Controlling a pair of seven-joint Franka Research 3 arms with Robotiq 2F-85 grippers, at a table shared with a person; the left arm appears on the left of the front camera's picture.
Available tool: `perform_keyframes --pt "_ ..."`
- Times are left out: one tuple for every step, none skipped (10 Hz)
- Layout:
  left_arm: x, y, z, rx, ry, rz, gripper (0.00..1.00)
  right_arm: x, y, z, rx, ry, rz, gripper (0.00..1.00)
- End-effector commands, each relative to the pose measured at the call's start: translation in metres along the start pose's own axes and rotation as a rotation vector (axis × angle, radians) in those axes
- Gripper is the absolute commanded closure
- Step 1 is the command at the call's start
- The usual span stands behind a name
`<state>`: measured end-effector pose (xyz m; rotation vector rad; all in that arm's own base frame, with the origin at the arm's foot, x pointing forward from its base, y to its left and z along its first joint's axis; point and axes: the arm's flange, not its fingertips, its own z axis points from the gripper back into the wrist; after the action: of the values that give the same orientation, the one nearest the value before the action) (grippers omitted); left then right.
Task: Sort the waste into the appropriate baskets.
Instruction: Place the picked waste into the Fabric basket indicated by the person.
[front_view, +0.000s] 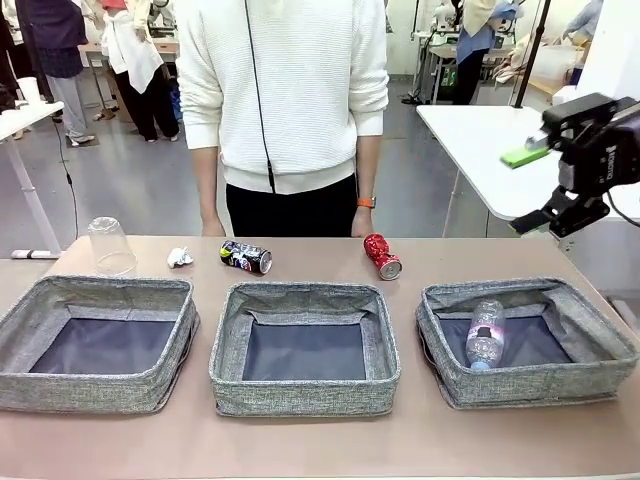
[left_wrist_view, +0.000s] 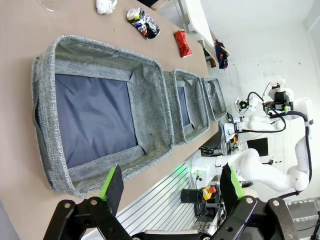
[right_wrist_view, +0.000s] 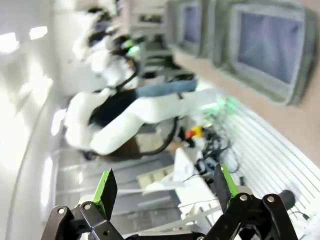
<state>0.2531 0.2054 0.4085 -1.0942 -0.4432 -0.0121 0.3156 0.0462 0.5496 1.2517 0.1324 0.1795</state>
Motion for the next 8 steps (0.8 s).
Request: perform_keyframes --pt "0.001 -0.001 0.000 -0.016 -0.013 -0.017 0.00 0.001 -0.028 0.018 0.136 0.017 0.024 0.00" --pt "0.001 -0.001 0.000 -0.016 -0.013 -0.017 0.00 -0.014 -0.038 0.033 0.161 -0.073 0.033 0.00" --pt "0.001 -0.001 0.000 -0.016 -0.013 -0.017 0.00 -0.032 -0.048 0.051 0.177 -0.155 0.055 0.00" --pt "0.001 -0.001 0.000 -0.016 -0.013 -0.017 0.00 -0.050 -0.062 0.067 0.170 -0.214 0.067 0.00" --pt "0.001 -0.001 0.000 -0.016 -0.013 -0.017 0.00 -0.064 -0.081 0.078 0.132 -0.273 -0.009 0.00" --pt "0.001 -0.001 0.000 -0.016 -0.013 -0.017 0.00 -0.069 -0.091 0.077 0.099 -0.365 -0.022 0.00" --pt "0.001 -0.001 0.000 -0.016 -0.013 -0.017 0.00 -0.047 -0.069 0.075 0.155 -0.214 0.006 0.00" --pt "0.001 -0.001 0.000 -0.016 -0.013 -0.017 0.00 -0.047 -0.069 0.075 0.155 -0.214 0.006 0.00"
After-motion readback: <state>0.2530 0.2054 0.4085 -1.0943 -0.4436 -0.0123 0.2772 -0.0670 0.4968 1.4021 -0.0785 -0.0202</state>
